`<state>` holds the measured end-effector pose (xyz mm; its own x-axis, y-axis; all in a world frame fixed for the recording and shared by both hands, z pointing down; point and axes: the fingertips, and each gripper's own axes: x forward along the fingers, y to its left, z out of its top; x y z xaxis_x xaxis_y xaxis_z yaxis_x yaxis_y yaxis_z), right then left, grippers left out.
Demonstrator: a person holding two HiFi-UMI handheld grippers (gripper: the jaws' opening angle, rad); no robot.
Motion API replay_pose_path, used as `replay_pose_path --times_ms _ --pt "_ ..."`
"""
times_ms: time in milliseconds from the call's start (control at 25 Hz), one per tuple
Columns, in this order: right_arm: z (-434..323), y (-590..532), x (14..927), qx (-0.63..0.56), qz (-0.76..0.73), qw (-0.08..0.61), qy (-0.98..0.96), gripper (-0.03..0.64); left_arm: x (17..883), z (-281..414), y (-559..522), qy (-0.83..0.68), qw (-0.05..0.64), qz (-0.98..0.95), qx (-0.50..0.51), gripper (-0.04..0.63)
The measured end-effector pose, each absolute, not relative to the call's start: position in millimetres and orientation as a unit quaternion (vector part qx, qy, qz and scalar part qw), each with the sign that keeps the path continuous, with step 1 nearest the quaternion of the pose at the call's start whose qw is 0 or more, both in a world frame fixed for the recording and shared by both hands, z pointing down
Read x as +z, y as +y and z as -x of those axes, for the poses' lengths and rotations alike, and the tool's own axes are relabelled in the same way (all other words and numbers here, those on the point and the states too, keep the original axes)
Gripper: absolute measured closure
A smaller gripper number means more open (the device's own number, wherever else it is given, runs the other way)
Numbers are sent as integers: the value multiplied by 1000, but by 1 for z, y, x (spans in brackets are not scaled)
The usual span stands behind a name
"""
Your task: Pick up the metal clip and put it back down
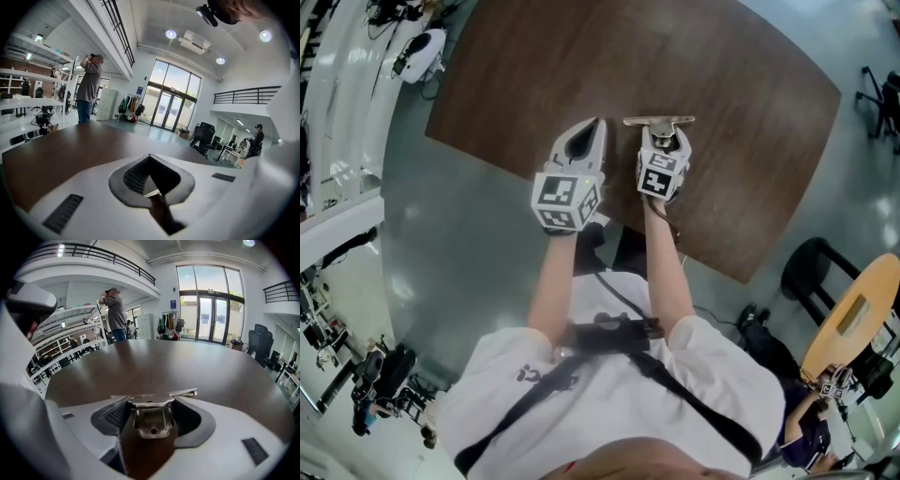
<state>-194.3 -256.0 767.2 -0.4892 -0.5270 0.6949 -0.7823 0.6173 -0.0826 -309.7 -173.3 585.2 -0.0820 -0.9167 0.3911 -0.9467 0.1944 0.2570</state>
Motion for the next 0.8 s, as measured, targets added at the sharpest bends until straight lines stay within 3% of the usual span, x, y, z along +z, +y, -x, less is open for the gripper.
replay_pose_path --times_ms 400,800 --pt "184 -241 784 204 -382 353 -829 322 572 288 -168 -715 229 -659 36 600" --pt "144 -200 720 211 -398 310 -837 322 527 257 -151 -689 191 -699 29 600"
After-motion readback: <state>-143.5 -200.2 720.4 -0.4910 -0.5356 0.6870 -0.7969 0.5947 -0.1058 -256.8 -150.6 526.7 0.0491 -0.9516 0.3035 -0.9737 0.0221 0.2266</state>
